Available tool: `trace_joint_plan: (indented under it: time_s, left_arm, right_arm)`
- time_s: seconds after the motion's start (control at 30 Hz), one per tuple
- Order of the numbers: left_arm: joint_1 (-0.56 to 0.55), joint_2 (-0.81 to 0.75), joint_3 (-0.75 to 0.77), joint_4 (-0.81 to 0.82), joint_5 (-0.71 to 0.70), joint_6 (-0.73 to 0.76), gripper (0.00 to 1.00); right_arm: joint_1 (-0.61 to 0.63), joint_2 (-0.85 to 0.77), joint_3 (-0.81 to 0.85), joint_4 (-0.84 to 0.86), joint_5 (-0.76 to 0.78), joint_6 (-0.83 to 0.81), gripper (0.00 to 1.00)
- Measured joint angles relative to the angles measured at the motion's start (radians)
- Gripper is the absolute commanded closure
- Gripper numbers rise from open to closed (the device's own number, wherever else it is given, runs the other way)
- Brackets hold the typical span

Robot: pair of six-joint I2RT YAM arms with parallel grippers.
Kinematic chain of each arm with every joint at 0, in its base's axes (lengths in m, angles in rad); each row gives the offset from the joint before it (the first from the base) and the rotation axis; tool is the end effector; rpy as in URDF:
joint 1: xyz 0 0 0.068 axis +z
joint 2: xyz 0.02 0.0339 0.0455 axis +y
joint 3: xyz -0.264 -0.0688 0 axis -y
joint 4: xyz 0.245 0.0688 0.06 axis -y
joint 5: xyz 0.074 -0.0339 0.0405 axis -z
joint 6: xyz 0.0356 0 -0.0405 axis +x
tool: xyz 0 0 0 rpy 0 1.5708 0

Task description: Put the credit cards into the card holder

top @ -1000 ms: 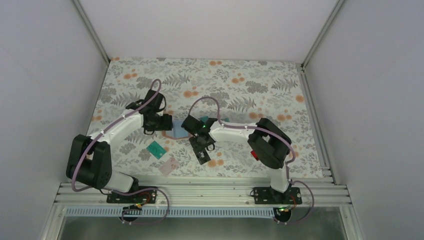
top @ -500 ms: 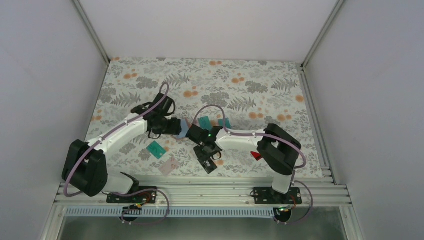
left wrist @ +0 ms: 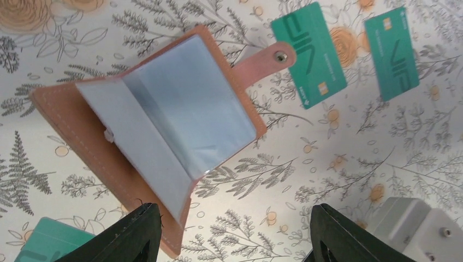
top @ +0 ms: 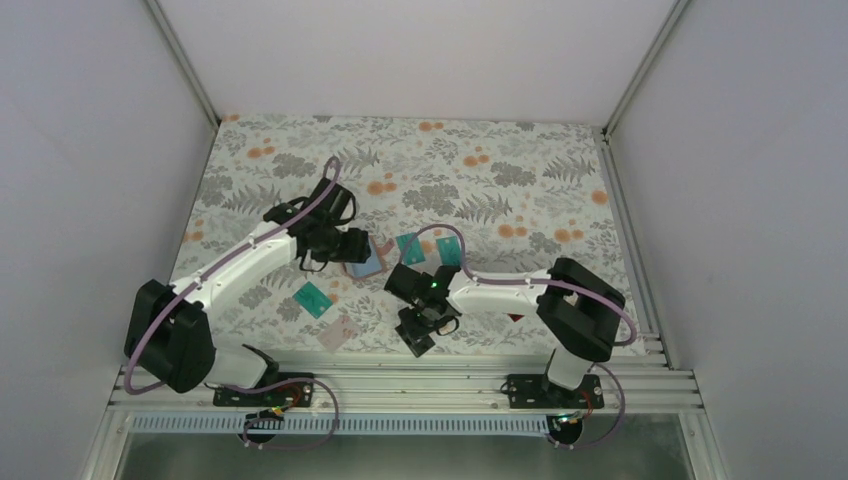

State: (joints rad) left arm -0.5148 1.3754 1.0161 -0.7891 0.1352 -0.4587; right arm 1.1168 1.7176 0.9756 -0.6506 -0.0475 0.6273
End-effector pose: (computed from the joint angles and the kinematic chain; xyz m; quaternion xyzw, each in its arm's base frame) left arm 0.2274 -0.1342 0.2428 0.0415 0.9748 -0.1562 0.1540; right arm 0.1297 0.2696 0.1455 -0.2433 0.9656 0.0833 0.0391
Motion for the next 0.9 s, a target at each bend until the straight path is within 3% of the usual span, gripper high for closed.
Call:
trace_joint_plan:
  time_s: [0.3, 0.5, 0.73, 0.9]
  left_arm:
    - [-0.025, 0.051, 0.117, -0.020, 0.005, -0.002, 0.31]
    - [-0.065, 0.052, 0.142, -0.021, 0.039, -0.014, 0.31]
    - [-0.129, 0.046, 0.106, -0.002, 0.117, -0.060, 0.32]
    - [-0.180, 0.045, 0.007, 0.065, 0.155, -0.061, 0.34]
  right_arm:
    - [0.004, -0.031, -0.012, -0.085, -0.034, -0.002, 0.65]
    - [-0.024, -0.133, -0.021, -0.144, -0.035, -0.024, 0.64]
    - [-0.049, -0.132, -0.020, -0.140, -0.036, -0.036, 0.65]
    - [-0.049, -0.088, -0.033, -0.116, -0.008, 0.002, 0.72]
